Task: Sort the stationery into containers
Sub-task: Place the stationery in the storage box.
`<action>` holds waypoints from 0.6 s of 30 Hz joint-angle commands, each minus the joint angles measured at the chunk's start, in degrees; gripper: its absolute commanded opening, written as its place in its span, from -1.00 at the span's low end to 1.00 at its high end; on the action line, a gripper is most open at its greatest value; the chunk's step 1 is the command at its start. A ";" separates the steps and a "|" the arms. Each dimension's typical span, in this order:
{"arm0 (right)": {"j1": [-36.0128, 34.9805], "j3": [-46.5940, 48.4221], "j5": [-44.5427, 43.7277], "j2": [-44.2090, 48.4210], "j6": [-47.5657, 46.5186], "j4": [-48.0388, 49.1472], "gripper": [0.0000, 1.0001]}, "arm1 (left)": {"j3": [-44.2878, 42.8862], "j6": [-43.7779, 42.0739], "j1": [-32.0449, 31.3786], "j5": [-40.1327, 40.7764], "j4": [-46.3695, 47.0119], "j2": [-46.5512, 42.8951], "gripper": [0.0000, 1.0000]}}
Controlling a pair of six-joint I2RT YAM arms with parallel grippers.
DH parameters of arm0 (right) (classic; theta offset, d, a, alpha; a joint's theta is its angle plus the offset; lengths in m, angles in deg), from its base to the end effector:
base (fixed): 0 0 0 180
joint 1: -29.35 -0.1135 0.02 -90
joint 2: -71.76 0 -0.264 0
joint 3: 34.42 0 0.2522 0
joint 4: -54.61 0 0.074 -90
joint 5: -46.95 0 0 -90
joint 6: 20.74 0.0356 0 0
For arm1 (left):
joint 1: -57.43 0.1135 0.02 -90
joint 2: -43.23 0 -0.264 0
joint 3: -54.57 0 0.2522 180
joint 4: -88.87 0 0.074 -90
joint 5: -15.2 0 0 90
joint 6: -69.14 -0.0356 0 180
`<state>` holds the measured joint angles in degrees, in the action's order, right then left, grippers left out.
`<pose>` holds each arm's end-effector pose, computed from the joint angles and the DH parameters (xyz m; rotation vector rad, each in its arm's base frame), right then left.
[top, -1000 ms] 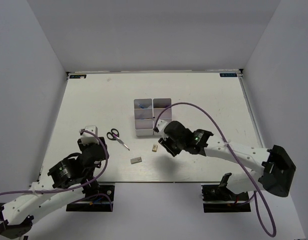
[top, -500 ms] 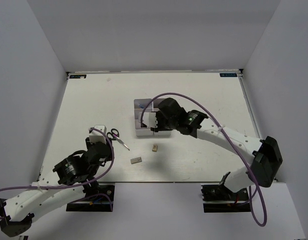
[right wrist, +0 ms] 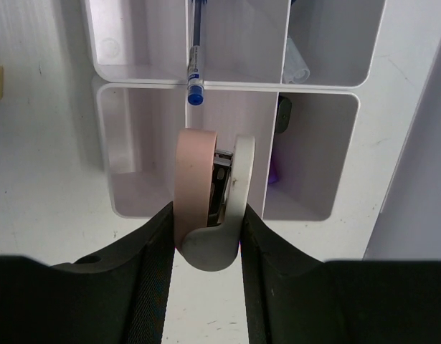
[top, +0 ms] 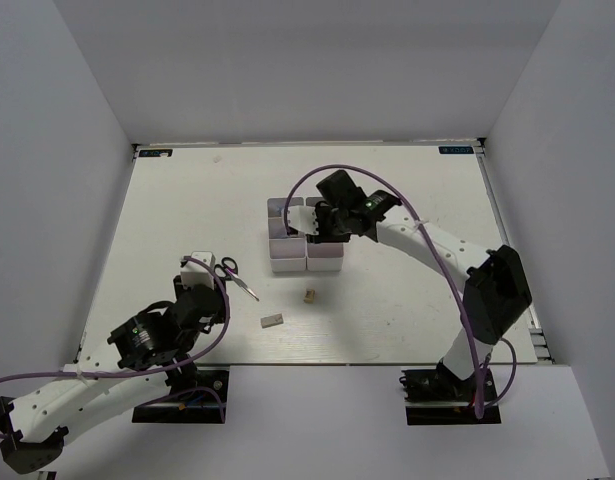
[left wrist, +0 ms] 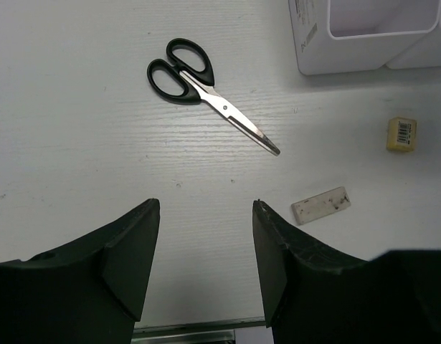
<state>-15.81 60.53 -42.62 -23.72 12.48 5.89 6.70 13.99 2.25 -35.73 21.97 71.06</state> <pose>0.2600 0.2618 0.2909 -1.8914 1.5289 -0.0824 0.0715 -0.0635 0.2490 0.0827 2.1721 -0.0620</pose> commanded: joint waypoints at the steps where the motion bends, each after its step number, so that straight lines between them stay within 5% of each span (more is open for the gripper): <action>1: 0.95 4.32 2.38 -1.54 -0.36 -1.51 -1.00 | 0.53 -0.49 0.16 -0.48 1.55 0.29 0.30; 9: 3.06 5.82 2.65 -5.67 -0.35 -1.78 -0.99 | 1.15 -0.84 0.16 -0.75 2.34 0.73 0.30; 16: 3.68 7.32 1.77 -7.96 0.26 -1.69 -0.76 | 1.50 -0.66 0.16 -0.92 2.52 0.73 0.30; 17: 3.68 7.32 1.60 -8.14 0.43 -1.34 -0.53 | 1.41 -0.75 0.25 -0.84 2.52 0.73 0.30; 18: 3.94 7.41 1.60 -8.32 0.52 -1.25 -0.53 | 1.50 -0.92 0.16 -0.92 2.61 0.90 0.30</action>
<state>-12.32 65.19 -41.11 -31.74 12.57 4.07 7.88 13.55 2.25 -36.47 23.32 71.72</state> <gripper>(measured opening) 0.413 0.649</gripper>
